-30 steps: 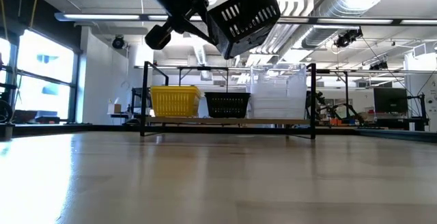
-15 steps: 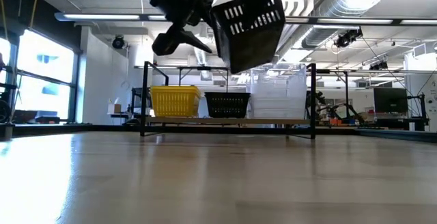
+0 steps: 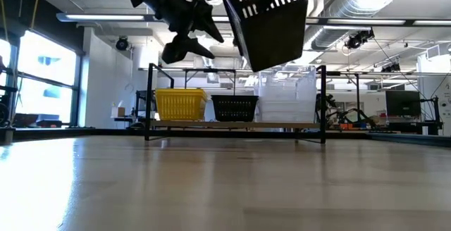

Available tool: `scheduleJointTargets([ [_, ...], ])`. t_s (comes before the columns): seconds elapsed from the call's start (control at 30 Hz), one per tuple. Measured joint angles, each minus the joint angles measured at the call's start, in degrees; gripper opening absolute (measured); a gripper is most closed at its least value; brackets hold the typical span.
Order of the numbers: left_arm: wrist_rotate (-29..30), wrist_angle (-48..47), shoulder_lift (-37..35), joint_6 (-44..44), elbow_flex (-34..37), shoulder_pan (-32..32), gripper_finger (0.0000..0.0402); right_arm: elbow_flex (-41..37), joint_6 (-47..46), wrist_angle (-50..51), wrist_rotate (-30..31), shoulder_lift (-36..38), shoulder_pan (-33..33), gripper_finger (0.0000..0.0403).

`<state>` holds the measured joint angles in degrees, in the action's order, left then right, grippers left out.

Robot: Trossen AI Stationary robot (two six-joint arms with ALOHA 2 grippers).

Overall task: Stack baskets on shelf by color
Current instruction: Stack the black bin on top of the black bin on the shelf

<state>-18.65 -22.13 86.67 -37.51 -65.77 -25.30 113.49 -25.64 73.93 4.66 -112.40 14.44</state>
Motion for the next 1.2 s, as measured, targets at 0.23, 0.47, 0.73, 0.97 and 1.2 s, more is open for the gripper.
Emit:
scheduleJointTargets([
  [0.23,0.89,-0.09,-4.18,4.95,0.04,-3.65,0.0159,0.0,2.58,-0.79,4.16,0.04,-0.47,0.0],
  [0.47,1.29,-0.2,-11.09,7.53,0.02,-7.17,0.0152,0.0,8.11,-1.51,4.8,1.51,-3.96,0.0],
  [0.73,1.29,-0.84,-18.22,9.72,0.02,-9.86,0.0152,0.0,17.82,-2.69,8.31,7.64,-9.74,0.0],
  [0.97,1.37,-0.77,-21.87,11.36,0.0,-11.19,0.0152,0.02,27.7,-8.21,9.75,12.93,-15.66,0.0],
  [1.2,1.33,-0.82,-22.99,11.35,0.02,-11.17,0.0152,0.02,36.03,-13.01,3.69,13.17,-21.97,0.0],
])
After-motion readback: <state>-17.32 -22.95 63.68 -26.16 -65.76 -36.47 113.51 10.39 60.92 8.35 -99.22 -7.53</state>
